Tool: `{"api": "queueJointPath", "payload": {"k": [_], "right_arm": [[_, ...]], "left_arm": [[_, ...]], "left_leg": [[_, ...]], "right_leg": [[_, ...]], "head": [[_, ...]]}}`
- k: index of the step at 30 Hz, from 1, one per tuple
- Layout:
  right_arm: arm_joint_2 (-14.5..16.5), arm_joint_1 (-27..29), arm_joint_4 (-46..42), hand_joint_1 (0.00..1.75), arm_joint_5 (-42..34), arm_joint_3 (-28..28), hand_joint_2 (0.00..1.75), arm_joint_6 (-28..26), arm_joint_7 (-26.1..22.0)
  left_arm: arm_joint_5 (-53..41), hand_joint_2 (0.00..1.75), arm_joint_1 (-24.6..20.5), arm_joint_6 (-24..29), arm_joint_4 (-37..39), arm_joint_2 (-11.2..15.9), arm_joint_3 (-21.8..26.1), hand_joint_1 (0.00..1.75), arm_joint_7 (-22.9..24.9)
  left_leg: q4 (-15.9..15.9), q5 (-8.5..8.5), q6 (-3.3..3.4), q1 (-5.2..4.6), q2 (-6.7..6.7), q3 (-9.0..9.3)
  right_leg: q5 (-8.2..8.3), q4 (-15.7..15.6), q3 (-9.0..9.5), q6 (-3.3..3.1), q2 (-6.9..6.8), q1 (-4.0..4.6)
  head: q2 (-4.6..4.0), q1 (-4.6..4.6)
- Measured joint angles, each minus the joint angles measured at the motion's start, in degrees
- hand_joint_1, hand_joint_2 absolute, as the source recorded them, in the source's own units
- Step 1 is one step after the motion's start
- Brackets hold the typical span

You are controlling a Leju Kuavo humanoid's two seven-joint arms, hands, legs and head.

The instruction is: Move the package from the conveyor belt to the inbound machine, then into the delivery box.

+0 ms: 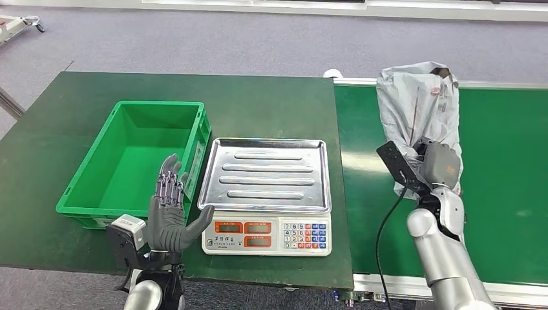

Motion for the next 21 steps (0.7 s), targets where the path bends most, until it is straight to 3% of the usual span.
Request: {"api": "queueJointPath", "payload": {"k": [8, 21], "right_arm": [[2.0, 0.5, -4.7, 1.75, -6.2, 5.9, 1.75, 7.5, -2.0], [5.1, 0.6, -5.2, 1.75, -9.4, 16.5, 1.75, 8.9, -4.7]], "left_arm": [[-0.6, 1.75, -0.3, 0.4, 0.0, 0.0, 0.5, 0.0, -0.3], [-0.7, 1.75, -0.7, 0.4, 0.4, 0.0, 0.8, 0.0, -0.4]], "left_leg": [[0.0, 0.0, -0.01, 0.01, 0.01, 0.0], [0.0, 0.01, -0.01, 0.0, -0.02, -0.01]], "right_leg": [[0.0, 0.0, -0.01, -0.01, 0.01, 0.02], [-0.01, 0.0, -0.02, 0.0, 0.0, 0.01]], "head": [[0.0, 0.0], [0.0, 0.0]]}}
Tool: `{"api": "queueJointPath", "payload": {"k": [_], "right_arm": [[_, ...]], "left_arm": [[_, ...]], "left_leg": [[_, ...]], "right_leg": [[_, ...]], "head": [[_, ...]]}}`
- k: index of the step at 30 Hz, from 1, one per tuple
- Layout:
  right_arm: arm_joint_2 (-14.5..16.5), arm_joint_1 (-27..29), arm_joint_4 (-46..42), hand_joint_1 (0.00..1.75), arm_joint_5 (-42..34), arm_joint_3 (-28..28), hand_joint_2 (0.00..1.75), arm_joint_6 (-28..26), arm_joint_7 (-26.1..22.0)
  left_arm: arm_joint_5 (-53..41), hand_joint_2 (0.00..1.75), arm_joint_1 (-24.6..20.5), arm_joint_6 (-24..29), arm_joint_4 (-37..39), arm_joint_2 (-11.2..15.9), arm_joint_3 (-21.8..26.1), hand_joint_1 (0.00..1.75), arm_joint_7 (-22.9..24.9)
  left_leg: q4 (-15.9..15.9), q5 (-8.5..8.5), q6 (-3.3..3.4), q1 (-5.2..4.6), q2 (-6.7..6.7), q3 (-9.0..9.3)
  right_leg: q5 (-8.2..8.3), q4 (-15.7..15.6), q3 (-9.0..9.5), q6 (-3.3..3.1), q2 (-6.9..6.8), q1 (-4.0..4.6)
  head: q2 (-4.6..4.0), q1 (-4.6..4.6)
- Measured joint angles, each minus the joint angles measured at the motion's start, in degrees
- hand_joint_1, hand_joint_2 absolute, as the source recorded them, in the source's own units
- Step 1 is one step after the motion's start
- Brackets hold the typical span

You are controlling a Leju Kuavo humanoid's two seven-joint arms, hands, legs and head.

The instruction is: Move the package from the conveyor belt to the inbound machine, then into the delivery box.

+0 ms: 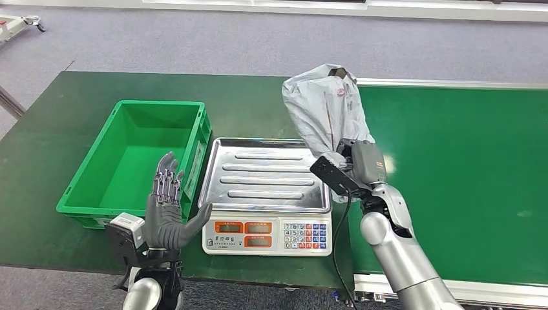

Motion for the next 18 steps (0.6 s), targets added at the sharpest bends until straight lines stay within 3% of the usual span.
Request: {"api": "queueJointPath", "payload": {"k": [12, 18], "right_arm": [[0.5, 0.0, -0.3, 1.75, -0.4, 2.0, 1.75, 0.2, -0.6], [4.0, -0.1, -1.7, 1.75, -2.3, 7.7, 1.75, 1.7, -0.9]], "left_arm": [[0.0, 1.75, 0.0, 0.0, 0.1, 0.0, 0.0, 0.0, 0.0], [-0.7, 1.75, -0.8, -0.1, 0.6, 0.0, 0.0, 0.0, 0.0]], "left_leg": [[0.0, 0.0, 0.0, 0.0, 0.01, -0.01], [0.0, 0.02, -0.04, 0.05, 0.1, 0.0]], "right_leg": [[0.0, 0.0, 0.0, 0.0, 0.0, 0.01], [0.0, 0.0, -0.07, -0.02, 0.06, 0.06]], "head": [[0.0, 0.0], [0.0, -0.01]]}}
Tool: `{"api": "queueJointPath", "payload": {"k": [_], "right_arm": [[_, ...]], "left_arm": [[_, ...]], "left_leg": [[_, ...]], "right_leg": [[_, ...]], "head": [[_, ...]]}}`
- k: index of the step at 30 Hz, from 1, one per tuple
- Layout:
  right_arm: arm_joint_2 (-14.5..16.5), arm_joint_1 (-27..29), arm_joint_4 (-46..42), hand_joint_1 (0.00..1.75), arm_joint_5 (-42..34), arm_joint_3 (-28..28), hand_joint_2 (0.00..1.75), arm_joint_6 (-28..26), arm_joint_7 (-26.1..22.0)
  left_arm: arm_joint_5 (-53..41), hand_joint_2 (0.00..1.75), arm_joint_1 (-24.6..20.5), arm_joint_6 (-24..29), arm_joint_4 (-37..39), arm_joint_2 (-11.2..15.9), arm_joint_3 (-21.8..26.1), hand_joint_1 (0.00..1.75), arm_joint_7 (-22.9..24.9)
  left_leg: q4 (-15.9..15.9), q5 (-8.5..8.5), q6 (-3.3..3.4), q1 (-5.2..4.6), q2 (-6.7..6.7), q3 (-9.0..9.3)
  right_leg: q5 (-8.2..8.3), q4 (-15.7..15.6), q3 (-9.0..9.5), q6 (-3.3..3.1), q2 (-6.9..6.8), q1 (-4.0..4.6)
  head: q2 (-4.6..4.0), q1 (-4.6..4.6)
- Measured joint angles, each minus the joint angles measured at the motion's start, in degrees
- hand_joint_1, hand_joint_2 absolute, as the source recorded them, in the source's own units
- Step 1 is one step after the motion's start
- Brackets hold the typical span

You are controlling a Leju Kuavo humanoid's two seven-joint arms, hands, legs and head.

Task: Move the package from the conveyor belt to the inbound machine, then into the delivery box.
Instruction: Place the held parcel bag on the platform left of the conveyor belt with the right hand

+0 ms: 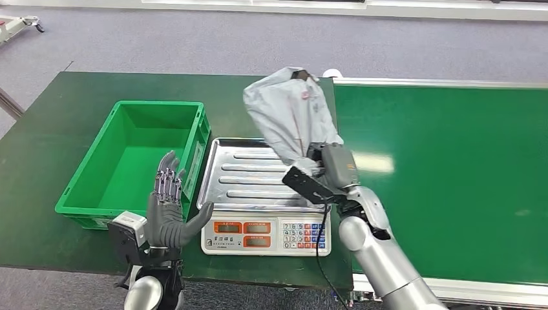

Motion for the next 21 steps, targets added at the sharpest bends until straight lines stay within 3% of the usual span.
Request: {"api": "queueJointPath", "payload": {"k": [7, 21], "right_arm": [[3.3, -0.2, -0.5, 1.75, -4.7, 6.3, 1.75, 0.7, 1.3], [5.1, -1.8, 0.8, 1.75, -6.3, 8.4, 1.75, 1.7, 1.4]], "left_arm": [[0.0, 1.75, -1.7, -0.4, 1.2, -0.2, 0.0, 0.0, 0.7], [0.2, 1.75, -2.7, -0.5, 3.3, -0.4, 0.0, 0.0, 1.0]], "left_leg": [[0.0, 0.01, -0.01, 0.06, -0.03, -0.02], [0.0, 0.01, -0.01, 0.04, -0.02, -0.02]], "right_leg": [[-0.01, 0.0, 0.02, -0.02, -0.02, 0.04], [0.0, 0.0, 0.0, -0.02, -0.02, 0.03]], "head": [[0.0, 0.01], [0.0, 0.01]]}}
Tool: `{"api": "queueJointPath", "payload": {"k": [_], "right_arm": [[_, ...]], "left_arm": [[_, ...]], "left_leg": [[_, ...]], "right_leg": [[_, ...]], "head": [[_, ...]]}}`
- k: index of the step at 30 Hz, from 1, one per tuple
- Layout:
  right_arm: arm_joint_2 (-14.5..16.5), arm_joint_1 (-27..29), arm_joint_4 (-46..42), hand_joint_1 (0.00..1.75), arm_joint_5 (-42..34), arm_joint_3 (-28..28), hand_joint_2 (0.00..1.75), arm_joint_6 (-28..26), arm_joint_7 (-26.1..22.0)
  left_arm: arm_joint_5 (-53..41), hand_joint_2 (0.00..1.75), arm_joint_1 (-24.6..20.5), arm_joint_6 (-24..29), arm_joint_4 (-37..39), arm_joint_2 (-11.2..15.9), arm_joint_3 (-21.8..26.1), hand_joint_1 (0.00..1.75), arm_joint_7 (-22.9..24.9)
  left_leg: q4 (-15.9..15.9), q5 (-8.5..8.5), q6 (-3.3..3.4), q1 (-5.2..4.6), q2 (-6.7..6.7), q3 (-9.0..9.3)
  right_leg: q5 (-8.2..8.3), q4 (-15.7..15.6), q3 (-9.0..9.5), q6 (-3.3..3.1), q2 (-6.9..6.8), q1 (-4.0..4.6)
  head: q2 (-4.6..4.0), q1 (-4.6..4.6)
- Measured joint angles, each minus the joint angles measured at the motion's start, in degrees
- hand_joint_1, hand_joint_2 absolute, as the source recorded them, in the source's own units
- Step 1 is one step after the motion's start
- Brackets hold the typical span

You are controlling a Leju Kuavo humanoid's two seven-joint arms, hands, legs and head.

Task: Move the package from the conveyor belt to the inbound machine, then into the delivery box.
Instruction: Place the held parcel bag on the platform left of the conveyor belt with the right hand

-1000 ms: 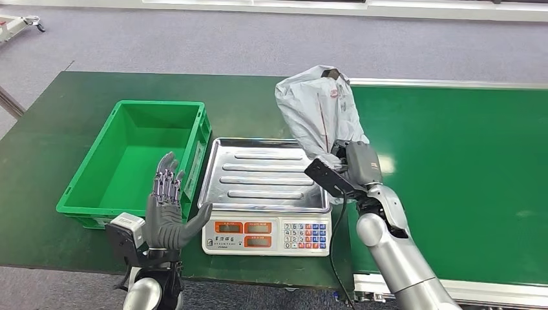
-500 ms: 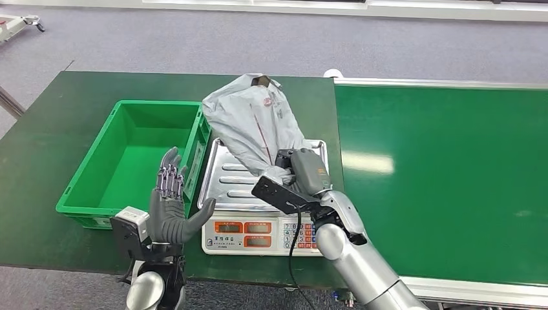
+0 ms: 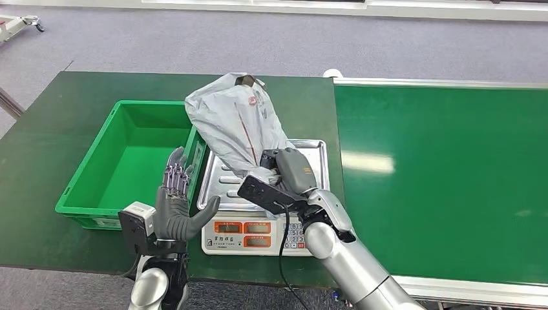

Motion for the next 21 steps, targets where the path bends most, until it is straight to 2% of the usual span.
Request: {"api": "queueJointPath", "payload": {"k": [9, 13, 21], "right_arm": [[0.1, 0.0, 0.0, 1.73, 0.0, 0.0, 1.75, 0.0, 0.1], [0.1, -0.2, 0.2, 0.0, 0.0, 0.0, 1.75, 0.3, 0.7], [0.1, -1.3, 1.9, 0.0, 0.1, 0.0, 1.75, 0.6, 1.5]], "left_arm": [[0.0, 1.75, -0.1, 0.0, 0.3, 0.0, 0.0, 0.0, 0.0], [0.1, 1.75, -0.1, 0.0, 0.4, 0.0, 0.0, 0.0, 0.0], [0.5, 1.75, -0.1, 0.0, 0.4, 0.0, 0.0, 0.0, 0.0]], "left_leg": [[0.0, 0.0, 0.0, 0.0, 0.0, 0.0], [0.0, 0.0, 0.0, 0.0, 0.0, 0.0], [0.0, 0.0, 0.0, 0.0, 0.0, 0.0]], "right_leg": [[0.0, 0.0, 0.01, 0.0, 0.0, 0.0], [0.0, 0.0, 0.01, 0.0, 0.0, -0.01], [0.02, 0.0, 0.01, -0.02, 0.0, 0.0]], "head": [[0.0, 0.0], [0.0, 0.0], [0.0, 0.0]]}}
